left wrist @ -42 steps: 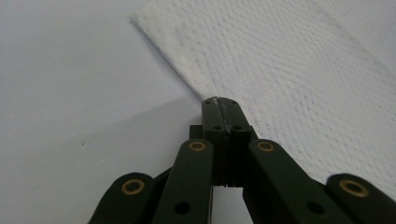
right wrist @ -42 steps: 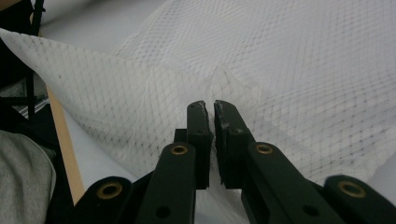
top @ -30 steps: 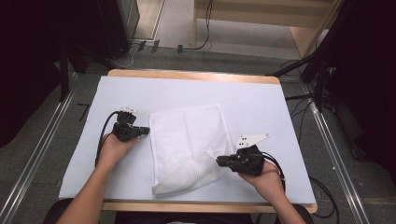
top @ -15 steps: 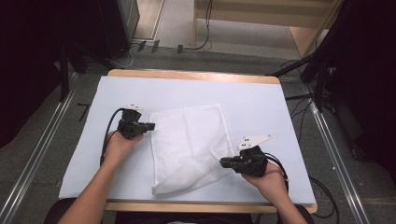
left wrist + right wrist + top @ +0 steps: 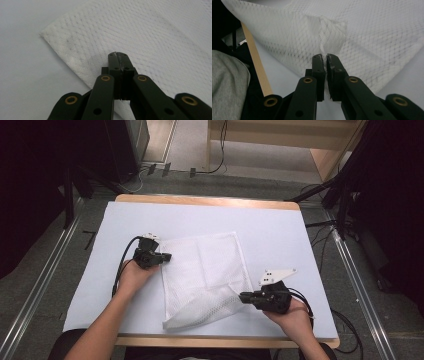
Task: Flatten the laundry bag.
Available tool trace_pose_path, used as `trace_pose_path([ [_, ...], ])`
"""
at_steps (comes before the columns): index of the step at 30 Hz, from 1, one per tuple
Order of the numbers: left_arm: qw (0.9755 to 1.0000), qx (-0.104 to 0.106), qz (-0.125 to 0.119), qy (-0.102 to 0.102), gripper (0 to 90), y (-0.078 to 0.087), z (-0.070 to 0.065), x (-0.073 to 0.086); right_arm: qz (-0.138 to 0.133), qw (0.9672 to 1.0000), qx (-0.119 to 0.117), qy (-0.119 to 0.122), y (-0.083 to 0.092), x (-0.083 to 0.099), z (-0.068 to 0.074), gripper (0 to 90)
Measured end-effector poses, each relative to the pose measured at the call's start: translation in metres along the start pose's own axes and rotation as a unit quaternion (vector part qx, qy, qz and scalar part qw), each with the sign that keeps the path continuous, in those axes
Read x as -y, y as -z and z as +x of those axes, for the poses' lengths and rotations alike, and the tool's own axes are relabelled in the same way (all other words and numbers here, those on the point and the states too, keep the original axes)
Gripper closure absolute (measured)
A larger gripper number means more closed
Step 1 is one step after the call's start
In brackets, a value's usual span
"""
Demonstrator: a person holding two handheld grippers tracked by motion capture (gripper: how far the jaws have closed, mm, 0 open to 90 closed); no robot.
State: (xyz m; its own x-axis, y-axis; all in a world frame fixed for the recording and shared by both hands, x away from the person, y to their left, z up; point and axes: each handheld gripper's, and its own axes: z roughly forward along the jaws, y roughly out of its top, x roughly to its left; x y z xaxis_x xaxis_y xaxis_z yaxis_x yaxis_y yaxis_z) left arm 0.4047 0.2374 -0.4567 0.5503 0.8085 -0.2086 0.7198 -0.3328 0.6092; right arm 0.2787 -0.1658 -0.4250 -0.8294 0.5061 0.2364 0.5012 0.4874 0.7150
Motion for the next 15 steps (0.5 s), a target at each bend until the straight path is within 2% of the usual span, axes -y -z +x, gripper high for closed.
trace_pose_path([
  [6, 1.0, 0.005, 0.004, 0.006, 90.0, -0.001, 0.003, -0.003, 0.002, 0.9998, 0.011, -0.015, 0.013, 0.02, -0.005, 86.4],
  [11, 1.0, 0.005, 0.008, 0.003, 90.0, -0.001, 0.005, -0.005, 0.001, 0.9995, 0.021, -0.023, 0.022, 0.031, -0.008, 83.5],
  [15, 1.0, 0.003, 0.007, 0.004, 90.0, -0.002, 0.005, -0.006, -0.017, 0.9992, 0.022, -0.03, 0.031, 0.036, -0.01, 76.9],
])
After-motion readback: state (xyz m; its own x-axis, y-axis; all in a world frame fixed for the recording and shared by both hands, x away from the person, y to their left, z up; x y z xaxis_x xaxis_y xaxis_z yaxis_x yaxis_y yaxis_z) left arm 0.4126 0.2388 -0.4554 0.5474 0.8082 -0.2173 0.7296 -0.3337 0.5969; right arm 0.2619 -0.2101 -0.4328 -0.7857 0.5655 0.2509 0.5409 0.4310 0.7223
